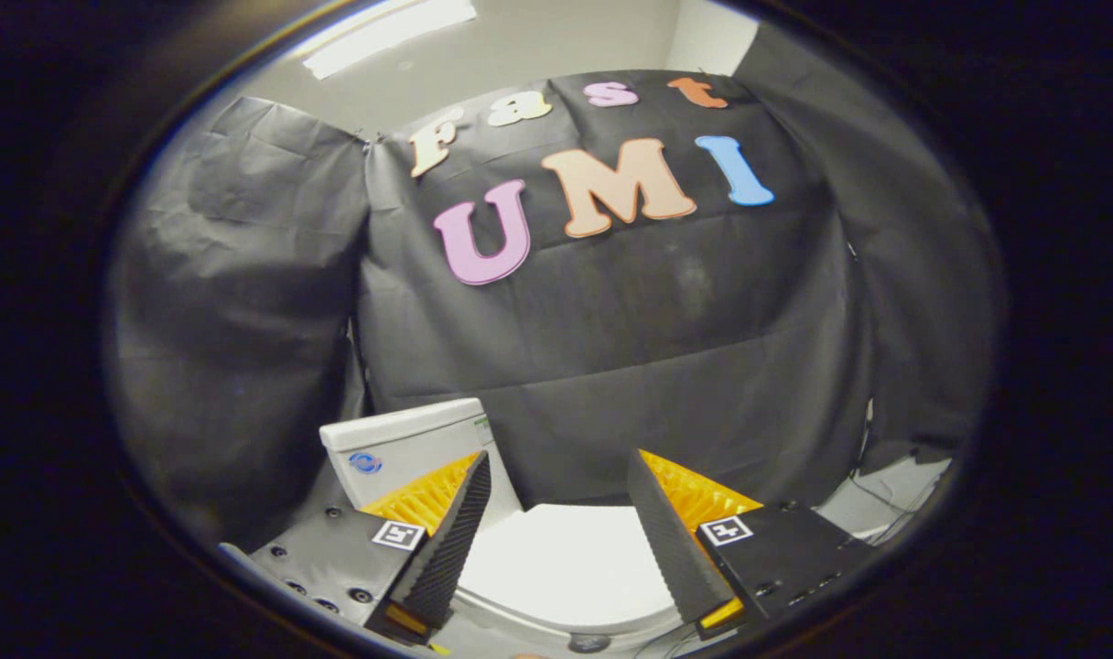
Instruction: Open the toilet lid.
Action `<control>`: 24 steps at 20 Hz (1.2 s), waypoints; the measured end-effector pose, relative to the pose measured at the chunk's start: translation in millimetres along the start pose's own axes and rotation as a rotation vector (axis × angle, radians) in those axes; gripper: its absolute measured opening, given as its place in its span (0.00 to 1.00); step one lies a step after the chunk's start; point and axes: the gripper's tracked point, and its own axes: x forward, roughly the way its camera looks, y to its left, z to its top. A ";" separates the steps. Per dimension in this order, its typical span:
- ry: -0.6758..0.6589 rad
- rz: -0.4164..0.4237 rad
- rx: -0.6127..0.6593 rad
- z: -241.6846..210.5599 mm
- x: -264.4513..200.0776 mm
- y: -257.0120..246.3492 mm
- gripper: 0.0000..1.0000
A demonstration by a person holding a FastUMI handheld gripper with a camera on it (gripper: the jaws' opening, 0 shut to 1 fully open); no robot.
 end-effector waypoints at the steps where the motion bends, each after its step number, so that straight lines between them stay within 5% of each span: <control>1: -0.016 -0.025 0.047 -6.2 -0.9 -0.4 0.93; 11: -0.053 -0.315 0.520 -119.5 -47.2 -11.9 0.92; 24: -0.040 -0.635 0.957 -249.0 -113.8 -33.8 0.87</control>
